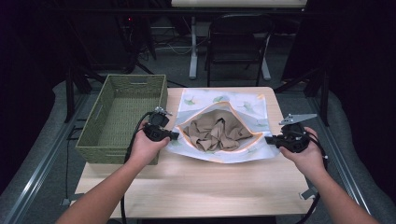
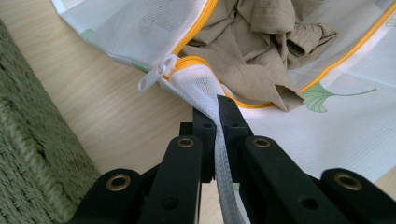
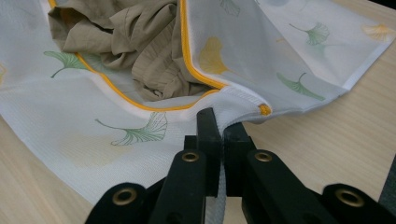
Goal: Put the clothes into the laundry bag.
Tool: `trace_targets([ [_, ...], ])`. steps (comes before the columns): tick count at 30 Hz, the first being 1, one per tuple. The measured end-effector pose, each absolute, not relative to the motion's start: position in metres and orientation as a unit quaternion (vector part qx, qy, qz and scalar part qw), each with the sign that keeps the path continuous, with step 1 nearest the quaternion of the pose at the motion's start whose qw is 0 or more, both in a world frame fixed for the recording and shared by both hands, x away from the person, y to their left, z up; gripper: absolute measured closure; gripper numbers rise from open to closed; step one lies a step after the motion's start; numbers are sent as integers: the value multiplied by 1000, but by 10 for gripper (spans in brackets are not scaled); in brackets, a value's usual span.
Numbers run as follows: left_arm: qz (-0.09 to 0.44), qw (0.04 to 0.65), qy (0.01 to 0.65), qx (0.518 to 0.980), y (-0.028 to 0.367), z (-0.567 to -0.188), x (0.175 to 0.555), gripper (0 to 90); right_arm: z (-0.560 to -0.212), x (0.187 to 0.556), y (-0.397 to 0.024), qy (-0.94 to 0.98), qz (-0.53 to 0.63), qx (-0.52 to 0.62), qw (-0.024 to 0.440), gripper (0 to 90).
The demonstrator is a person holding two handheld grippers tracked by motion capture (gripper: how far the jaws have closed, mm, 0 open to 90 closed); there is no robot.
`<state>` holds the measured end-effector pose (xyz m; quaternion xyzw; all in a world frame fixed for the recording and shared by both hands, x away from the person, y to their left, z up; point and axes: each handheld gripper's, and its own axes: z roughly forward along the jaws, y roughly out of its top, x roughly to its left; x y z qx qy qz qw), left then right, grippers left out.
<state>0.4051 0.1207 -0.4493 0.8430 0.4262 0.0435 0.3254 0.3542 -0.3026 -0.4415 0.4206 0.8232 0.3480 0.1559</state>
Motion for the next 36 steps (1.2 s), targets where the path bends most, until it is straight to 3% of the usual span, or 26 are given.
trace_targets([
  [36, 52, 352, 444, 822, 133, -422, 434, 885, -406, 389, -308, 808, 363, 428, 179, 888],
])
